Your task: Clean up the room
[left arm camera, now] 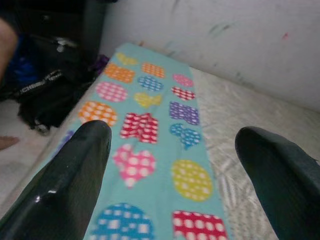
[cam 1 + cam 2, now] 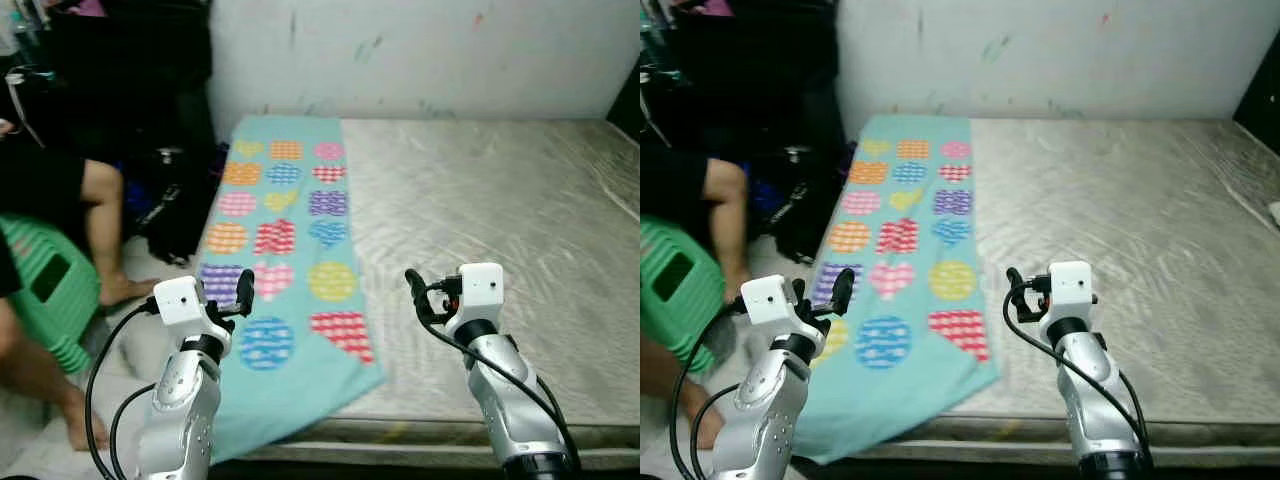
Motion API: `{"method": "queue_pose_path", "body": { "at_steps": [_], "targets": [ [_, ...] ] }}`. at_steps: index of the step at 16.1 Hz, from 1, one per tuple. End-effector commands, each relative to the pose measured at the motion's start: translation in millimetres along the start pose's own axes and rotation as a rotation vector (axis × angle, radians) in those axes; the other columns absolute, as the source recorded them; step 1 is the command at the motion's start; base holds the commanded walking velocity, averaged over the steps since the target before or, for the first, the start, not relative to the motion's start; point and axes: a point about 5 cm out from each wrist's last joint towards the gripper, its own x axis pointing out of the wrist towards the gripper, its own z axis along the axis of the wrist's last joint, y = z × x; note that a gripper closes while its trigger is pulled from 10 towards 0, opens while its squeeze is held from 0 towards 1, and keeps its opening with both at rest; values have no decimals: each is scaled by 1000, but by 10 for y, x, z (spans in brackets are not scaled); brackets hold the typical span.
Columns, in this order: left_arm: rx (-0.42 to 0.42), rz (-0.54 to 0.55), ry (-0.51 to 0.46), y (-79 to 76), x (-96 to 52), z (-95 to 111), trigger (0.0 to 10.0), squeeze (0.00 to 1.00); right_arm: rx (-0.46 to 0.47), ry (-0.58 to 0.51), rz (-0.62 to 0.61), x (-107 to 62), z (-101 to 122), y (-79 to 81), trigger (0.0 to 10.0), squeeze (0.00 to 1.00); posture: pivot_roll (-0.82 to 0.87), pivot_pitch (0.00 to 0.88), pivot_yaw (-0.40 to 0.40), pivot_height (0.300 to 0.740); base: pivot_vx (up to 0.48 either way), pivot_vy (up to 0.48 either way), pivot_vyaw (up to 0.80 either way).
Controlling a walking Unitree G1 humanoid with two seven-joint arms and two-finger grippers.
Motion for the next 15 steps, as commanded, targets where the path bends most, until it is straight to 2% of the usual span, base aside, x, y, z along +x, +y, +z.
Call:
{"method": "queue_pose_path", "body": {
  "at_steps": [1, 7, 13, 15],
  "targets": [
    [-5, 6, -23, 1, 2, 36, 10000, 0, -5, -27, 29, 34, 82, 60, 10000, 0, -154, 0, -1, 740, 0, 0, 0],
    [-10, -20, -28, -22, -13, 38, 10000, 0, -13, -22, 37, 34, 75, 69, 10000, 0, -153, 0, -5, 740, 0, 0, 0],
    [-11, -37, -38, -38, -21, 43, 10000, 0, -29, -18, 50, 49, 77, 75, 10000, 0, -151, 0, -10, 740, 339, 0, 0],
    [-8, -25, -33, -31, -20, 37, 10000, 0, -29, -18, 51, 52, 79, 80, 10000, 0, -151, 0, -10, 740, 0, 0, 0]
  ]
}}
